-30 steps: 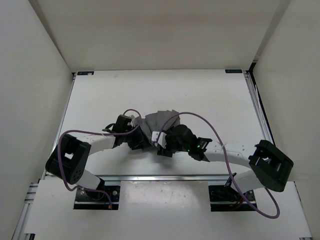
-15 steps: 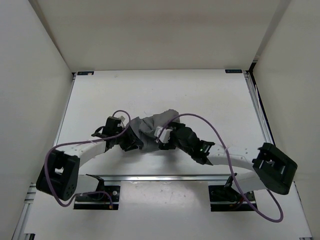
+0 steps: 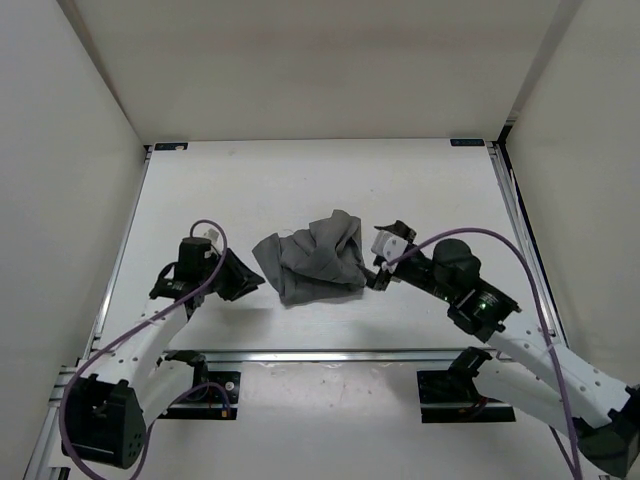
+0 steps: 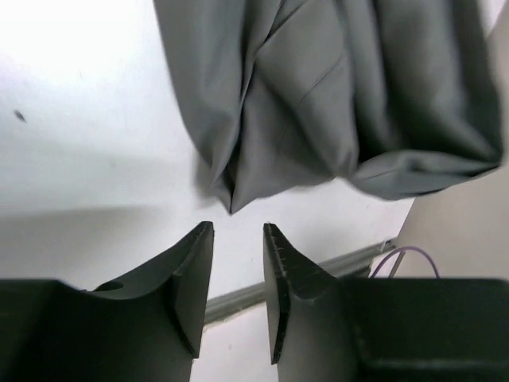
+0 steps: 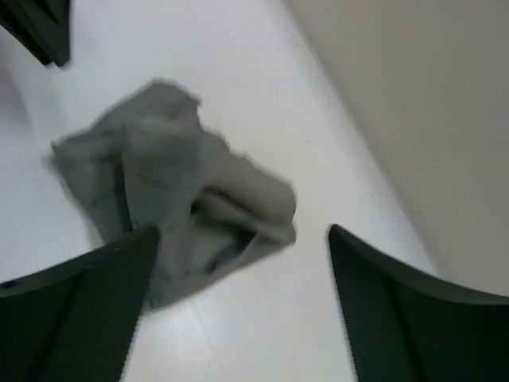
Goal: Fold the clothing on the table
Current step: Fold the skirt
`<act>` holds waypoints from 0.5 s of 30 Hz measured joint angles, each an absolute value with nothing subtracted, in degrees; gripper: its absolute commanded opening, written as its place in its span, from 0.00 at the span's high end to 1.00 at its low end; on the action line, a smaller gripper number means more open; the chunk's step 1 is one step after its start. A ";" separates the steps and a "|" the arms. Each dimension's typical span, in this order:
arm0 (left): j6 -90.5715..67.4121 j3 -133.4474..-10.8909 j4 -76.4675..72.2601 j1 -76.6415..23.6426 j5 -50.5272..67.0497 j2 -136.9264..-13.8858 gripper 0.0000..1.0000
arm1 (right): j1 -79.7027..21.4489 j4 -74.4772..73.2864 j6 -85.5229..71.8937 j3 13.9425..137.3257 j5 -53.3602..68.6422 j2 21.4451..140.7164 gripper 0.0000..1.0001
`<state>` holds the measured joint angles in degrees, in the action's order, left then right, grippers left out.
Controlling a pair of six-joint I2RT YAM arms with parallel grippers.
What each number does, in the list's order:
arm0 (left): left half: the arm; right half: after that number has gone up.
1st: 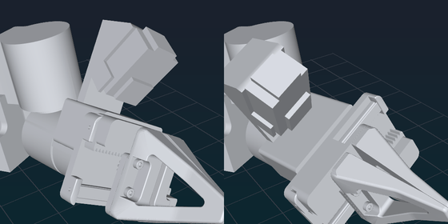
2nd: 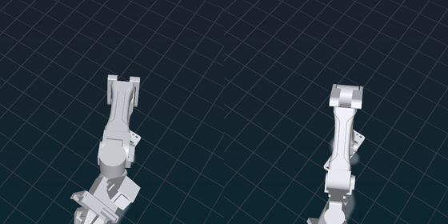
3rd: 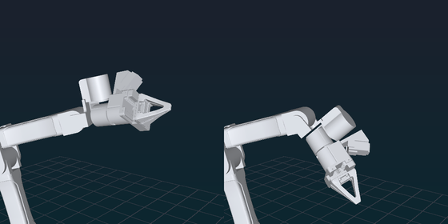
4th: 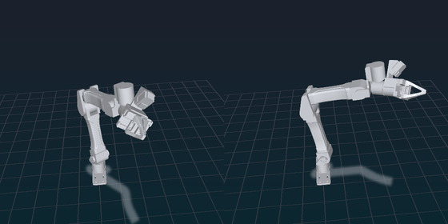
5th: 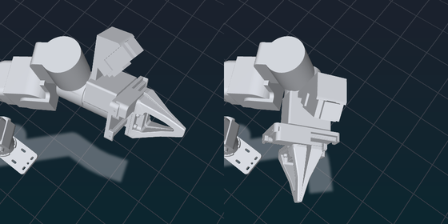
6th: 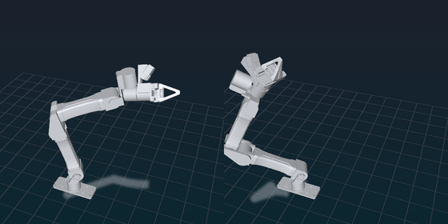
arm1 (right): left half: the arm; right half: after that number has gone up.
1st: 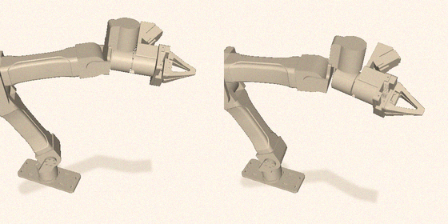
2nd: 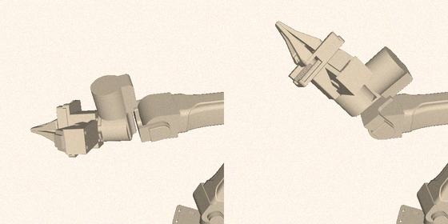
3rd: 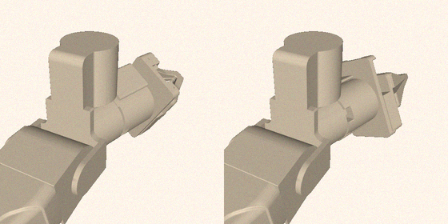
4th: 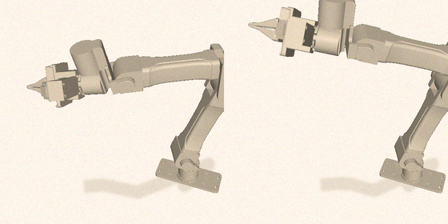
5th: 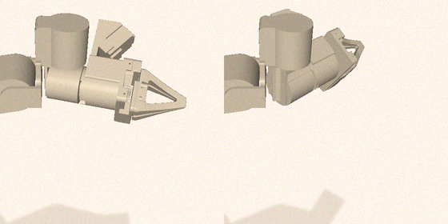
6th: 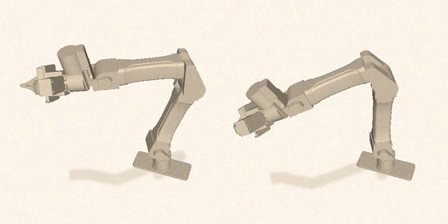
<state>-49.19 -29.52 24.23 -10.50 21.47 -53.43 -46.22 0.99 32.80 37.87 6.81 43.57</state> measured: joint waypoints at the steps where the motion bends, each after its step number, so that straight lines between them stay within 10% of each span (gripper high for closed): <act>1: -49.98 -28.95 24.25 -11.64 21.19 -53.82 0.62 | -43.83 -0.71 31.77 37.95 8.12 44.62 0.36; 3: -51.37 -29.08 24.58 -14.57 20.47 -55.70 0.78 | -36.01 -5.04 28.71 39.11 12.32 48.99 0.91; 4: -51.94 -30.11 25.12 -15.97 20.05 -57.08 0.86 | -31.38 -7.68 26.94 40.51 15.05 52.47 1.00; 5: -52.01 -32.18 26.02 -17.67 19.51 -59.20 1.00 | -26.52 -10.90 24.77 42.96 18.13 56.45 1.00; 11: -43.92 -68.77 38.39 -27.79 12.84 -81.38 1.00 | -10.22 -21.69 12.80 60.40 36.49 81.38 1.00; 15: -35.88 -97.71 45.43 -30.72 11.31 -98.21 0.78 | -11.42 -22.94 8.45 61.25 43.90 86.21 1.00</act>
